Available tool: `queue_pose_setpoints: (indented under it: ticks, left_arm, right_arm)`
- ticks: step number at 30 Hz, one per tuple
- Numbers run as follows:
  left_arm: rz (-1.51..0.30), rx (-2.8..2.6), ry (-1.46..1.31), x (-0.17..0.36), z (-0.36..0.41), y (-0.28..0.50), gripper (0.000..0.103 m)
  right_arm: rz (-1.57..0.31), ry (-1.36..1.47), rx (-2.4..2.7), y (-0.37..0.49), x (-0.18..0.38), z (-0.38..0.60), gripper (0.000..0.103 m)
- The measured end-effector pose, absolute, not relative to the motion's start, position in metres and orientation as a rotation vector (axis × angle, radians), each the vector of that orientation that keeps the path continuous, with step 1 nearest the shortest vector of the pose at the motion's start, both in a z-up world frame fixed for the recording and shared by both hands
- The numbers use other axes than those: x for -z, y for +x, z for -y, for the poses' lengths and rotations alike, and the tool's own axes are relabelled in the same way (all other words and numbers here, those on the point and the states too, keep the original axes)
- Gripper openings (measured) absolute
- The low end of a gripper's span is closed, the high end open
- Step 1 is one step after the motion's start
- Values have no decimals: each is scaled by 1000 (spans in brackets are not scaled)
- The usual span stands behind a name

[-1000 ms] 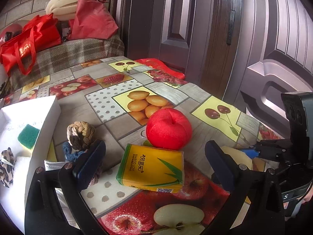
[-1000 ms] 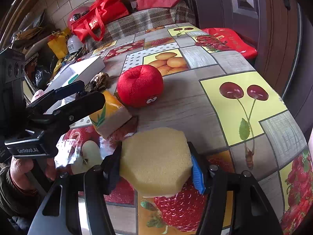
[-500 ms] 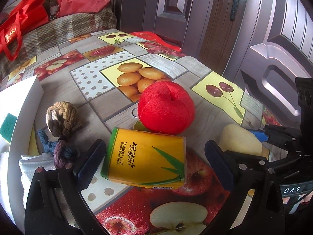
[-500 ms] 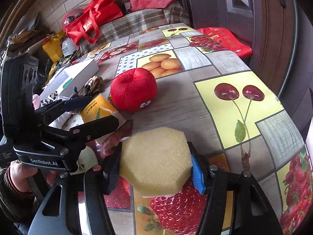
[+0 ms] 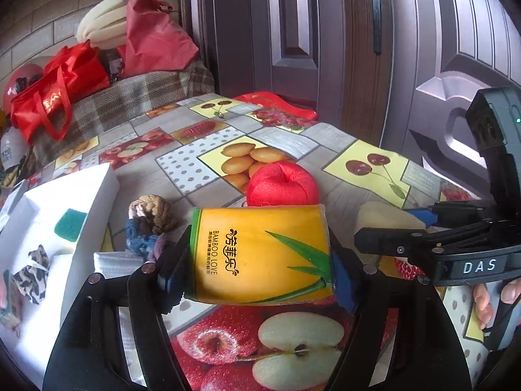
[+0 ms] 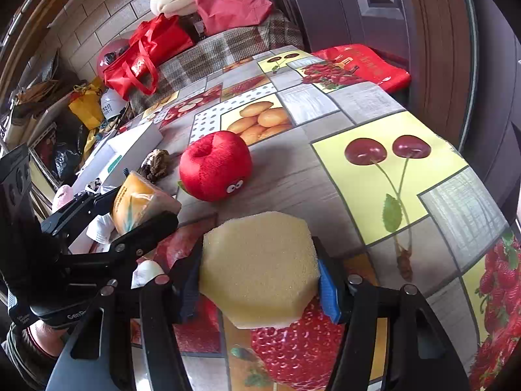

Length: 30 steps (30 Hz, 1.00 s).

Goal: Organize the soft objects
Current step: 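Grasp the yellow foam block with the right tool while the left grasps the yellow tissue pack, then carry the yellow foam block and the tissue pack over the white box with both tools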

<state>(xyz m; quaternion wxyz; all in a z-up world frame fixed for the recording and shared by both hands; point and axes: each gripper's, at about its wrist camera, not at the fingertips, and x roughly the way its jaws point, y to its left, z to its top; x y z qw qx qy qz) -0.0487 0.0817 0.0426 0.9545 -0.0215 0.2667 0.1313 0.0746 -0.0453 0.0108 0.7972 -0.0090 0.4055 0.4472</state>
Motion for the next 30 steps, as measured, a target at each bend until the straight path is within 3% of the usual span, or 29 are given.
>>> queue_pose_setpoints:
  ticks: [5,13,21,25,30]
  left_arm:
    - [-369,-452,20,-57,-84,-119,73]
    - [-304,-571,-64,-60,-145,-157,73]
    - [-280,-539,-68,-60,-153,-164,73]
    - [-270,-587,-43,-60,-146,-170,73]
    - [-246,-770,-55,-61,-155,-195,74]
  right_arm:
    - [-581,-54,-1005,39,-35,11,60]
    - [-354,-139,-1024,-11,-49,-18,61]
    - [-347,28,-936,-7,-55,1,61]
    - [-404,-29,-953,-7,-48,-23,61]
    - [-304,-148,-1071,-49,-51,-61,61]
